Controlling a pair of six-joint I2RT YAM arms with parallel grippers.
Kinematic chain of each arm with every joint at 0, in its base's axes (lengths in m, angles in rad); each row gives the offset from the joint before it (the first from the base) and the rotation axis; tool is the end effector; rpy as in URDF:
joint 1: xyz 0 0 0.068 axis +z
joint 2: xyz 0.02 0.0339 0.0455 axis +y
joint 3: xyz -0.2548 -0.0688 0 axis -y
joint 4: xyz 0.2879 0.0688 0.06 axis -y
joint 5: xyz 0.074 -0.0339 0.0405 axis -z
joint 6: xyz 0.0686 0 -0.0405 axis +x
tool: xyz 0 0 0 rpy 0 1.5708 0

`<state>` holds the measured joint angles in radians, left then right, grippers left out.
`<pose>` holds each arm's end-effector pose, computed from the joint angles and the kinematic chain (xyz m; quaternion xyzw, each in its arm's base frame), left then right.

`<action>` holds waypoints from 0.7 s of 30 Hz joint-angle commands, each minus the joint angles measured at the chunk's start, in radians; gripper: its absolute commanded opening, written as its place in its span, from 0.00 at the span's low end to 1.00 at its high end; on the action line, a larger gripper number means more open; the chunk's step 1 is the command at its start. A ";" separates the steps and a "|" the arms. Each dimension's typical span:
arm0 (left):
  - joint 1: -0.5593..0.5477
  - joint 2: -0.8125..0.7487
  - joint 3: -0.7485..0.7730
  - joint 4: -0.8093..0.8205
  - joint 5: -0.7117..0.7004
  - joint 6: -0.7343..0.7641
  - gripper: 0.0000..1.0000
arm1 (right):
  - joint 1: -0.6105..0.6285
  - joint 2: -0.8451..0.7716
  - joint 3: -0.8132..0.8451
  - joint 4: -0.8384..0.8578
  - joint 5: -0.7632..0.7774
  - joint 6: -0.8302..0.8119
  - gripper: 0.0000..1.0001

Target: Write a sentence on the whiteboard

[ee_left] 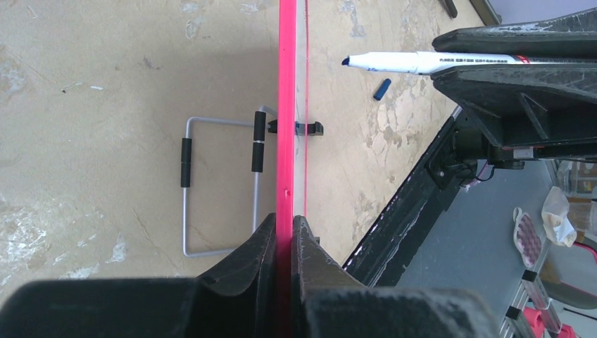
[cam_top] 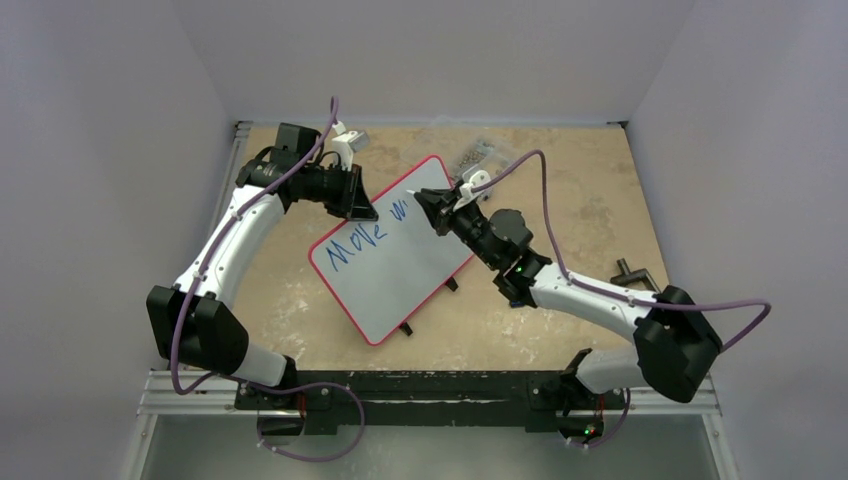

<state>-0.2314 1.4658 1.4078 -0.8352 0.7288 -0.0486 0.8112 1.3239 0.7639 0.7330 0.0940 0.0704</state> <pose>0.3425 -0.1276 0.3126 0.1984 0.8667 -0.3762 0.2606 0.2620 0.2665 0.2830 -0.1991 0.6121 0.2989 0.7045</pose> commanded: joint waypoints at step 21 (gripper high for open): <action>0.001 -0.045 0.005 0.044 -0.009 0.028 0.00 | -0.003 0.066 0.061 0.042 -0.005 -0.007 0.00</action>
<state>-0.2310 1.4654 1.4078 -0.8356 0.7280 -0.0490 0.8112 1.4204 0.8150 0.7506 0.0868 0.0711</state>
